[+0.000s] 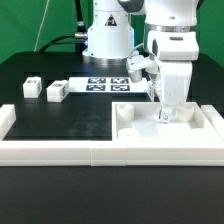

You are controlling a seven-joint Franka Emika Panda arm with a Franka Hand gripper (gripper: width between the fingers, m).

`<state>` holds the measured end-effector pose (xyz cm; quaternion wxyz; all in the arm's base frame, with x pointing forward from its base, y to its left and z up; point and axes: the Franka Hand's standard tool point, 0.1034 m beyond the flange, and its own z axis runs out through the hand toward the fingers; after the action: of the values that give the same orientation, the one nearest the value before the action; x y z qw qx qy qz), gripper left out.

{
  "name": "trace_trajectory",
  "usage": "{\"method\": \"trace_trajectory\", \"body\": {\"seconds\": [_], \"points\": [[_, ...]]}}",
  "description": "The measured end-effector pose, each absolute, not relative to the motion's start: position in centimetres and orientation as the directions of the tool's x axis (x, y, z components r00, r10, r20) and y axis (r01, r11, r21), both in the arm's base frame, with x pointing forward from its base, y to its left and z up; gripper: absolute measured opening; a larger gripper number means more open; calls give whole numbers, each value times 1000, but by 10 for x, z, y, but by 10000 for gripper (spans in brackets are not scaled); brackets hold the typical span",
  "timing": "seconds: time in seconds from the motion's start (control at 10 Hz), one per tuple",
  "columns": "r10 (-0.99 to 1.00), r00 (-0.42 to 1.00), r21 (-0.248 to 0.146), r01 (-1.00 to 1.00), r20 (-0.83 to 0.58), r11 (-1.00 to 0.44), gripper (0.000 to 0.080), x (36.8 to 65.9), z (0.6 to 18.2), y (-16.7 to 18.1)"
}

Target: Assemble one leg

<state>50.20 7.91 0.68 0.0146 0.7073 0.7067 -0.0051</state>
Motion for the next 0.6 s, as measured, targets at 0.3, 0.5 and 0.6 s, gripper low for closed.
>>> {"method": "trace_trajectory", "body": {"seconds": [0.3, 0.5, 0.6], "points": [[1000, 1, 14, 1000, -28, -1, 649, 502, 7, 79], [999, 35, 30, 999, -33, -34, 649, 495, 25, 82], [998, 60, 38, 998, -37, -59, 649, 489, 36, 84]]}}
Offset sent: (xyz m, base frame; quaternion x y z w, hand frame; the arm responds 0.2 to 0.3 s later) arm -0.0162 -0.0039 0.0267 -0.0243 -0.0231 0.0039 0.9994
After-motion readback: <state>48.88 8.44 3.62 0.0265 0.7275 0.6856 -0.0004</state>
